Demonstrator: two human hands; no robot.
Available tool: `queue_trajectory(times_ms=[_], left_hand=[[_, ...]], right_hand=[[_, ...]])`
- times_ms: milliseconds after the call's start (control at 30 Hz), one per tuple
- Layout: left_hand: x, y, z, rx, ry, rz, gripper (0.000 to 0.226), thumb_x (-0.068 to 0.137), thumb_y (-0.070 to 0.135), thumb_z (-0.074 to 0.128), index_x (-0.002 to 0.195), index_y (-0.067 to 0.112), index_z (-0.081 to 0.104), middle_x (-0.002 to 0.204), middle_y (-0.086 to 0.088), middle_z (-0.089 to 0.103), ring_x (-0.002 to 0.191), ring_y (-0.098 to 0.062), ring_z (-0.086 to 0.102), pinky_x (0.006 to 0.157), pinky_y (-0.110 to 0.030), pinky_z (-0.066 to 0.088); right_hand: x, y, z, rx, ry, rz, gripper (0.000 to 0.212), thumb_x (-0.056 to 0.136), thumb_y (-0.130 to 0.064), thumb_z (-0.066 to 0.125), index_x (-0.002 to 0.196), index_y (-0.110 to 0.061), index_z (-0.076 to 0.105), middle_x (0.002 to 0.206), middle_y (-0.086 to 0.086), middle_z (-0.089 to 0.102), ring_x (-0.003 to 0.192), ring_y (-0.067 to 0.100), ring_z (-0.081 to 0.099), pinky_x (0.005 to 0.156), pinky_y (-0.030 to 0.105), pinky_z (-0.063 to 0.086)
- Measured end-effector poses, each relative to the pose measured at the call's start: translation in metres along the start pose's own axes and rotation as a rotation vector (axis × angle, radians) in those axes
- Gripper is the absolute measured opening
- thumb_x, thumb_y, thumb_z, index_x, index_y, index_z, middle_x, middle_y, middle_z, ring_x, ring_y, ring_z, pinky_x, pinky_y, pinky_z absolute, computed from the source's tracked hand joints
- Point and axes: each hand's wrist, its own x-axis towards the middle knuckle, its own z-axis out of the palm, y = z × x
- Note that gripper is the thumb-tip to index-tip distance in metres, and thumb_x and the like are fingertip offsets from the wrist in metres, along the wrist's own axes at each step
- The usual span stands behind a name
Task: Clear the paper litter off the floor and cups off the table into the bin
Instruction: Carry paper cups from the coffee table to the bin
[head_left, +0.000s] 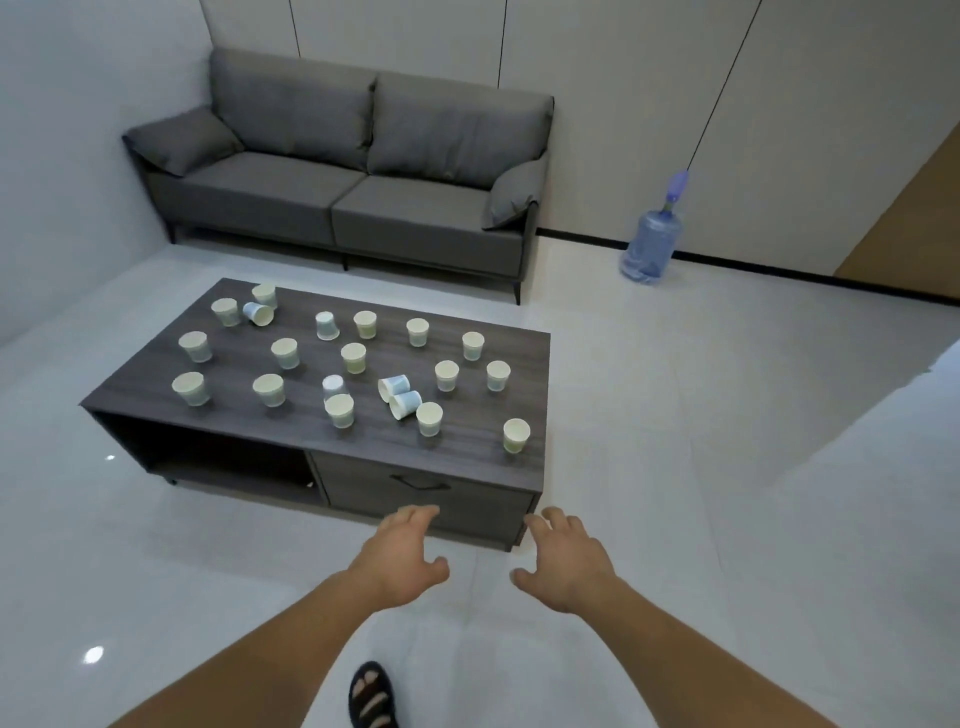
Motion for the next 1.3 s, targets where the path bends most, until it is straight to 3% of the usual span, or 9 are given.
queue_trajectory(times_ms=[333, 633, 833, 1067, 1167, 1300], left_hand=[[0.165, -0.023, -0.069, 0.030, -0.074, 0.035, 0.076, 0.082, 0.044, 0.059, 0.148, 0.023, 0.027, 0.147, 0.002, 0.036, 0.134, -0.020, 0.032, 0.108, -0.035, 0.035], [0.307, -0.018, -0.052, -0.049, -0.171, -0.039, 0.077, 0.083, 0.042, 0.060, 0.149, 0.026, 0.025, 0.148, 0.001, 0.035, 0.135, -0.019, 0.031, 0.108, -0.030, 0.033], [0.402, -0.028, -0.004, -0.080, -0.204, -0.086, 0.077, 0.083, 0.042, 0.062, 0.148, 0.023, 0.027, 0.146, -0.001, 0.037, 0.133, -0.020, 0.035, 0.109, -0.030, 0.030], [0.447, -0.054, 0.057, -0.177, -0.210, -0.122, 0.080, 0.080, 0.037, 0.065, 0.148, 0.024, 0.026, 0.148, -0.002, 0.035, 0.134, -0.021, 0.034, 0.108, -0.036, 0.036], [0.445, -0.063, 0.072, -0.254, -0.173, -0.164, 0.081, 0.079, 0.035, 0.067, 0.148, 0.025, 0.026, 0.148, -0.002, 0.034, 0.132, -0.023, 0.037, 0.106, -0.036, 0.038], [0.428, -0.073, 0.079, -0.344, -0.100, -0.190, 0.086, 0.077, 0.035, 0.070, 0.149, 0.027, 0.023, 0.148, 0.001, 0.036, 0.131, -0.019, 0.038, 0.102, -0.030, 0.040]], right_hand=[[0.152, 0.011, -0.050, 0.067, -0.015, 0.160, 0.068, 0.085, -0.058, 0.053, 0.140, -0.024, 0.035, 0.142, 0.002, 0.036, 0.126, 0.026, 0.039, 0.094, 0.040, 0.045], [0.319, 0.065, -0.053, 0.057, -0.131, 0.100, 0.072, 0.081, -0.043, 0.058, 0.144, -0.027, 0.028, 0.142, 0.000, 0.032, 0.120, 0.026, 0.040, 0.086, 0.036, 0.046], [0.423, 0.098, -0.014, 0.049, -0.170, 0.080, 0.072, 0.082, -0.043, 0.061, 0.144, -0.030, 0.027, 0.143, -0.001, 0.031, 0.121, 0.027, 0.039, 0.088, 0.037, 0.046], [0.480, 0.104, 0.056, -0.049, -0.262, -0.009, 0.087, 0.075, -0.046, 0.073, 0.145, -0.029, 0.024, 0.149, 0.003, 0.021, 0.125, 0.035, 0.039, 0.093, 0.044, 0.048], [0.482, 0.102, 0.075, -0.070, -0.265, -0.041, 0.072, 0.078, -0.036, 0.073, 0.138, -0.024, 0.034, 0.141, 0.006, 0.032, 0.120, 0.034, 0.042, 0.090, 0.042, 0.048], [0.474, 0.080, 0.073, 0.148, -0.235, -0.076, 0.074, 0.080, -0.040, 0.068, 0.143, -0.024, 0.034, 0.134, 0.003, 0.041, 0.120, 0.027, 0.044, 0.094, 0.037, 0.044]])
